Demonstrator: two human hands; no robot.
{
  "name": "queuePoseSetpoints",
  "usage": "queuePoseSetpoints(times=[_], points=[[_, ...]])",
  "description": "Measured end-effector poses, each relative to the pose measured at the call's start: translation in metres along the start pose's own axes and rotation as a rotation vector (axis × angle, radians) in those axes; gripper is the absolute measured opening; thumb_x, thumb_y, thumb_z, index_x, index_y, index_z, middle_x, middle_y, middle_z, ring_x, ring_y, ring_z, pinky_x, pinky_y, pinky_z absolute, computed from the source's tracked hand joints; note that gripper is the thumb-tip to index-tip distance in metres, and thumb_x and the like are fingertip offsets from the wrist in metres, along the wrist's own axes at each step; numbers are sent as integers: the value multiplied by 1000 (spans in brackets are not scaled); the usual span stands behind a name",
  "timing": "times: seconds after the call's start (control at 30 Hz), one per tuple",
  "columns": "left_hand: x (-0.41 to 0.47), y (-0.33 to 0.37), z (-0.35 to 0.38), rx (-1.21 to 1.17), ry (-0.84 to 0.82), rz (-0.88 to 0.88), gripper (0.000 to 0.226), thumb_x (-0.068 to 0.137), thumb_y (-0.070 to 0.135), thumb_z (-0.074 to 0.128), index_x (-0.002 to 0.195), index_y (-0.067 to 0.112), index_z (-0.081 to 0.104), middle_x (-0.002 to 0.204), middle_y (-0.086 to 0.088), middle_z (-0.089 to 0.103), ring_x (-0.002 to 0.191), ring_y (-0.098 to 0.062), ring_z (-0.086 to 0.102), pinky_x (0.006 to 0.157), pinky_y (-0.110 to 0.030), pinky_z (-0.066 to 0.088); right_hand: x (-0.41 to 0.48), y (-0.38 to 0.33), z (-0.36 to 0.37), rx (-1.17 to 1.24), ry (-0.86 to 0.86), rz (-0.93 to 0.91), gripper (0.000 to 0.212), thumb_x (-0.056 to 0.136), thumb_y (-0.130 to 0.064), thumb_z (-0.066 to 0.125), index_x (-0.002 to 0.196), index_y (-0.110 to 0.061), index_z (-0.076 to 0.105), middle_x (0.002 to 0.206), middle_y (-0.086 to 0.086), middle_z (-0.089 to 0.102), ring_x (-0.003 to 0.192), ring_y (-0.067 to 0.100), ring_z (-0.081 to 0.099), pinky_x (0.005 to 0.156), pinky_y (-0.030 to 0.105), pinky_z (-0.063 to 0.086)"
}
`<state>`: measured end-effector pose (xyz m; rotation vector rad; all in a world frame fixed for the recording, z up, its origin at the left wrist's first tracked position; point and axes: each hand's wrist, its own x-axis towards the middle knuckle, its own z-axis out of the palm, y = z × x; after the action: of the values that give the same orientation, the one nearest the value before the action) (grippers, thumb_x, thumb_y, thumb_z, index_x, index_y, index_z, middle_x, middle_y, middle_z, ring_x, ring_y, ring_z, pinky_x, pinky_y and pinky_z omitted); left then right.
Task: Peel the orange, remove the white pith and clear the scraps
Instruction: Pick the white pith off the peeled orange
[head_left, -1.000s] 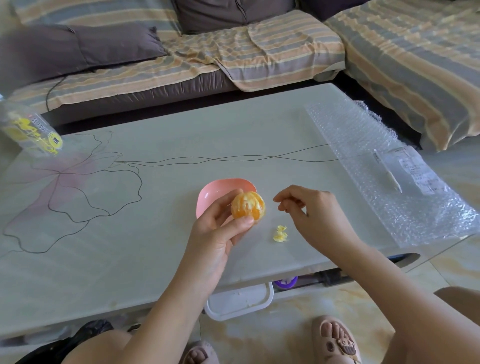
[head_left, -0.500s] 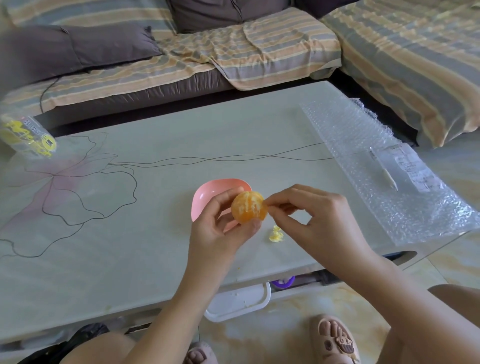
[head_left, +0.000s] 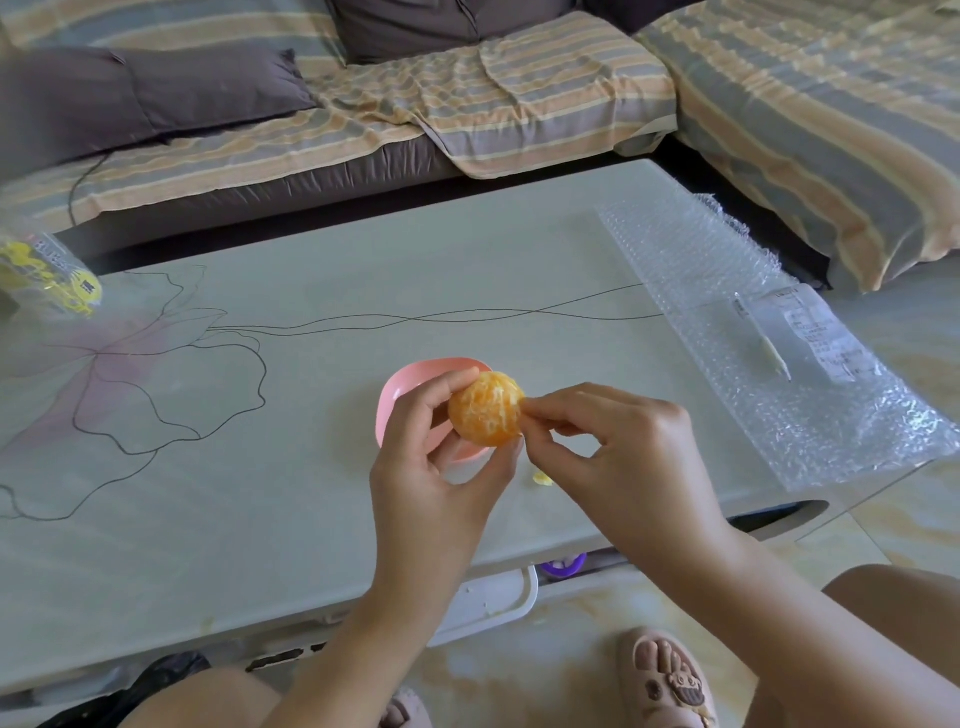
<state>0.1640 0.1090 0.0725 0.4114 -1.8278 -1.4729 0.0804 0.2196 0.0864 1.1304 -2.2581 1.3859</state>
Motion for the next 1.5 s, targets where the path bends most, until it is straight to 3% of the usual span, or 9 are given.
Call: queuePoseSetpoints(times=[0.27, 0.4, 0.57, 0.8, 1.27, 1.5], points=[[0, 1, -1, 33, -8, 41, 48, 71, 6, 80, 114, 19, 61, 113, 17, 64, 106, -9, 63, 85, -20, 52, 2, -2, 0, 18, -21, 60, 9, 74, -17, 67, 76, -17, 76, 69, -8, 70, 63, 5, 63, 61, 25, 51], [1, 1, -2, 22, -3, 45, 48, 70, 11, 78, 113, 22, 62, 113, 14, 65, 106, -14, 64, 86, -24, 52, 4, -3, -3, 87, -40, 108, 8, 73, -12, 69, 76, -16, 75, 69, -9, 70, 66, 4, 64, 65, 17, 51], [2, -1, -3, 56, 15, 89, 54, 68, -2, 82, 113, 22, 61, 114, 4, 63, 107, -17, 62, 88, -24, 51, 7, -5, -8, 205, -108, 190, 11, 75, -9, 77, 82, -17, 77, 75, -10, 73, 70, -2, 67, 70, 10, 51], [2, 0, -2, 107, 16, 165, 52, 70, 4, 78, 114, 22, 59, 114, 16, 61, 111, -18, 60, 89, -22, 50, 8, -8, -9, 239, -91, 245, 15, 72, -3, 76, 78, -18, 77, 71, -14, 72, 66, -4, 66, 66, 5, 47], [1, 1, -1, 100, -2, 157, 47, 70, 6, 75, 114, 15, 61, 113, 14, 62, 111, -14, 60, 87, -21, 50, 5, -11, -6, 114, -40, 170, 8, 71, -11, 72, 76, -17, 74, 68, -11, 69, 70, 1, 64, 66, 10, 50], [-1, 1, 2, 78, -18, 137, 49, 69, 3, 75, 115, 13, 61, 115, 10, 62, 113, -19, 59, 87, -22, 50, 5, -11, -6, -24, -37, 129, 8, 66, -21, 65, 72, -18, 70, 64, -10, 65, 66, 7, 59, 60, 22, 49]])
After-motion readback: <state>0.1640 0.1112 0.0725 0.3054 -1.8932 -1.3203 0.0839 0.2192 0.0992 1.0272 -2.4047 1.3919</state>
